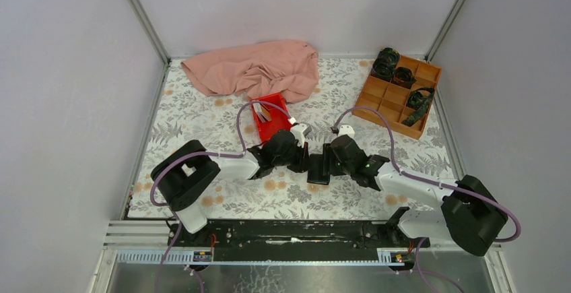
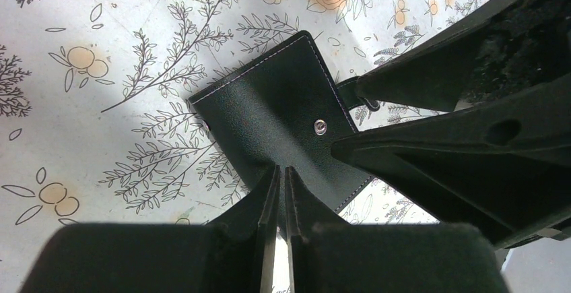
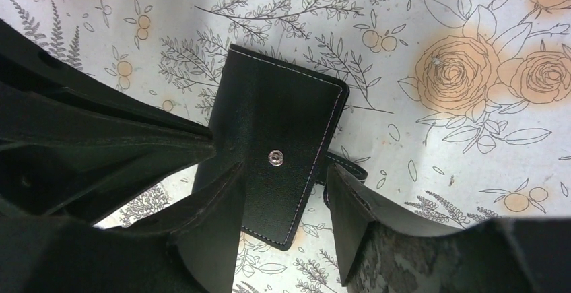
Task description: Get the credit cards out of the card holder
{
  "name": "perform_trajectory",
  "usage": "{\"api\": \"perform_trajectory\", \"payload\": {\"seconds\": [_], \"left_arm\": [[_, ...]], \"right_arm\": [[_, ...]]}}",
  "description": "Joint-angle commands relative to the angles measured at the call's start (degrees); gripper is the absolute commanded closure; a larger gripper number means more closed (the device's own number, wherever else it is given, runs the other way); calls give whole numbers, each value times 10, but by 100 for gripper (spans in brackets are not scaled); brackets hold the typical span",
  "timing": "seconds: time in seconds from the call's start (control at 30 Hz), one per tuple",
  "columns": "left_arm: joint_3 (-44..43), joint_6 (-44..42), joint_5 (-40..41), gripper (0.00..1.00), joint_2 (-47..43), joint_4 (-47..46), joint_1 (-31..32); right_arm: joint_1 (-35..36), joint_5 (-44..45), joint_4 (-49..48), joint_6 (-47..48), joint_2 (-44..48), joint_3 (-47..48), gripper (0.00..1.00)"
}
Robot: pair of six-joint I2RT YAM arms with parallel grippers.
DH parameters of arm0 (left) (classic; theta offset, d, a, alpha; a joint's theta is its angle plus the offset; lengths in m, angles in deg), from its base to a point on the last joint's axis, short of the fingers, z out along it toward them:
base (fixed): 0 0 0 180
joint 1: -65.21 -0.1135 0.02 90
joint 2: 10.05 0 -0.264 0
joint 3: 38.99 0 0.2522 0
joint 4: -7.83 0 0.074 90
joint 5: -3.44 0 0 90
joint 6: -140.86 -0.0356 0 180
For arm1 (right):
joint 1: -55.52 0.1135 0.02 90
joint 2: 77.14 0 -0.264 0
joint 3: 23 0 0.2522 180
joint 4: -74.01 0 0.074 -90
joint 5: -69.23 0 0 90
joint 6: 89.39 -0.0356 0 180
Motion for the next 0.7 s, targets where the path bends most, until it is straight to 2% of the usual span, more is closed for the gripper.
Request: {"api": "perform_trajectory", "payload": {"seconds": [0.0,0.37,0.67], "left_arm": [[8,-10,10,86,-18,-4,2],[9,-10,10,86,-23,-3,2],[9,-11,10,86,-24,-2,2]], "right_arm": [[2,-11,-18,-7,-16,-9,46],[3,5,-24,-12,-47,-15,47],[3,-23,-43,-7,-45,-14,51]]}}
